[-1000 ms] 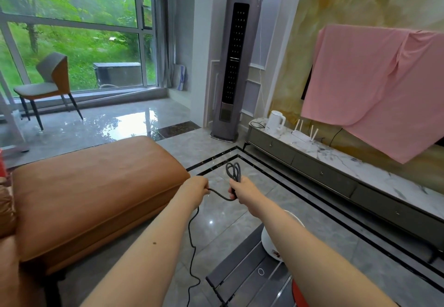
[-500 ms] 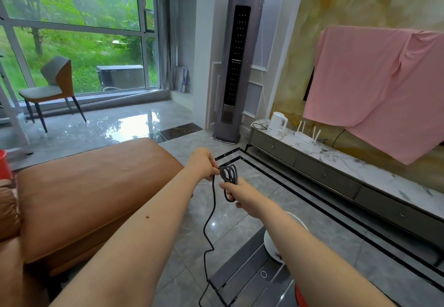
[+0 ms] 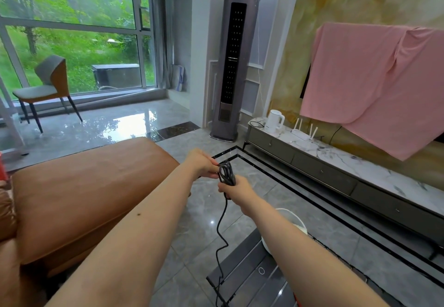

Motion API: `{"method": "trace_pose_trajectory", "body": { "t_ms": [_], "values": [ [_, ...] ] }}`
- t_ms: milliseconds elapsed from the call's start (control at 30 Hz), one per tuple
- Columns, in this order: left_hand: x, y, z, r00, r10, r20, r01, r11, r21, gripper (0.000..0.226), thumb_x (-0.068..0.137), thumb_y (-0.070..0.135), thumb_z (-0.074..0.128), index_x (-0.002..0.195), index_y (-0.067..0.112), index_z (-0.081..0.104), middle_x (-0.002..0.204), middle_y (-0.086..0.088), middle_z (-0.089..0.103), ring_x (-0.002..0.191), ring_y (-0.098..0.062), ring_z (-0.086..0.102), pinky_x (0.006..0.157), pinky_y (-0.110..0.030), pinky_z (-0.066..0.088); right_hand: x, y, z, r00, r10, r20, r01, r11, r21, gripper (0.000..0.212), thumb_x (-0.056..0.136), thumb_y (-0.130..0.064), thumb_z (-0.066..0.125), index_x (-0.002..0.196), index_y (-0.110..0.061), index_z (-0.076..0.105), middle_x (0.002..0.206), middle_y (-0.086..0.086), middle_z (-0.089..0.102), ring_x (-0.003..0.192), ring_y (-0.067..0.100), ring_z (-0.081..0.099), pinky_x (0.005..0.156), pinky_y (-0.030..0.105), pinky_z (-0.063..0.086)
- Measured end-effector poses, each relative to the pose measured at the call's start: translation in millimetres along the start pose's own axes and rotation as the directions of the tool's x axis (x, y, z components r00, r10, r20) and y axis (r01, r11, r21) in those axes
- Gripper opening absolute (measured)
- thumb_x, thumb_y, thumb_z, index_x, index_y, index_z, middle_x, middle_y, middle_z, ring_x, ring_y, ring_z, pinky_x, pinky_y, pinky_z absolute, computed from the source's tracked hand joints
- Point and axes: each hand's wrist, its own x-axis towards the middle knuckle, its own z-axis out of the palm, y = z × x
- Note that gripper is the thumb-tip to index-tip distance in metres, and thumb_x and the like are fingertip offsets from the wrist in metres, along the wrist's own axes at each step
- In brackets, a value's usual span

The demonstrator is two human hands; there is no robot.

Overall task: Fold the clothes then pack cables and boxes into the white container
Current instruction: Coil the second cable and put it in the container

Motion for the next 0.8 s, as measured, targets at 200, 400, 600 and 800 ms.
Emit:
{"method": "trace_pose_trajectory", "body": {
  "t_ms": [200, 400, 600, 800],
  "values": [
    [3, -28, -2, 0.999, 0.028, -0.028, -0.027, 0.999, 0.042, 0.028, 0.084, -0.015, 0.058, 0.111, -0.012, 0.062, 0.08, -0.013, 0.061, 0.069, -0.019, 0.061, 0.057, -0.017, 0.057, 3, 1, -11, 0.999, 0.039, -0.016, -0.039, 0.999, 0.034, 0.016, 0.095, -0.012, 0.053, 0.08, -0.017, 0.053, 0.077, 0.001, 0.058, 0.058, 0.007, 0.045, 0.048, 0.01, 0.039],
    [7, -74, 26, 0.984, -0.075, 0.165, -0.035, 0.815, 0.578, 0.032, 0.089, 0.005, 0.059, 0.121, 0.008, 0.063, 0.119, -0.013, 0.065, 0.11, -0.024, 0.063, 0.094, -0.03, 0.052, 4, -1, -11, 0.996, 0.075, 0.042, -0.077, 0.996, 0.043, 0.008, 0.097, -0.017, 0.05, 0.097, -0.011, 0.056, 0.084, 0.003, 0.056, 0.063, 0.008, 0.043, 0.049, 0.013, 0.035],
    [13, -99, 39, 0.987, -0.036, 0.156, -0.076, 0.752, 0.655, 0.027, 0.089, 0.015, 0.062, 0.113, 0.004, 0.068, 0.115, -0.015, 0.067, 0.108, -0.026, 0.063, 0.092, -0.031, 0.05, 10, -1, -16, 0.994, 0.096, 0.044, -0.1, 0.99, 0.098, 0.01, 0.096, -0.02, 0.052, 0.102, -0.013, 0.055, 0.09, -0.004, 0.057, 0.069, 0.007, 0.046, 0.058, 0.02, 0.029],
    [18, -107, 26, 0.996, 0.082, 0.026, -0.075, 0.688, 0.722, 0.023, 0.094, 0.008, 0.048, 0.113, 0.005, 0.06, 0.117, -0.013, 0.064, 0.107, -0.025, 0.062, 0.088, -0.027, 0.048, 12, 3, -28, 0.995, 0.083, 0.049, -0.086, 0.994, 0.07, 0.03, 0.095, -0.029, 0.053, 0.122, -0.015, 0.054, 0.108, -0.004, 0.059, 0.107, 0.014, 0.05, 0.088, 0.028, 0.037]
  ]
}}
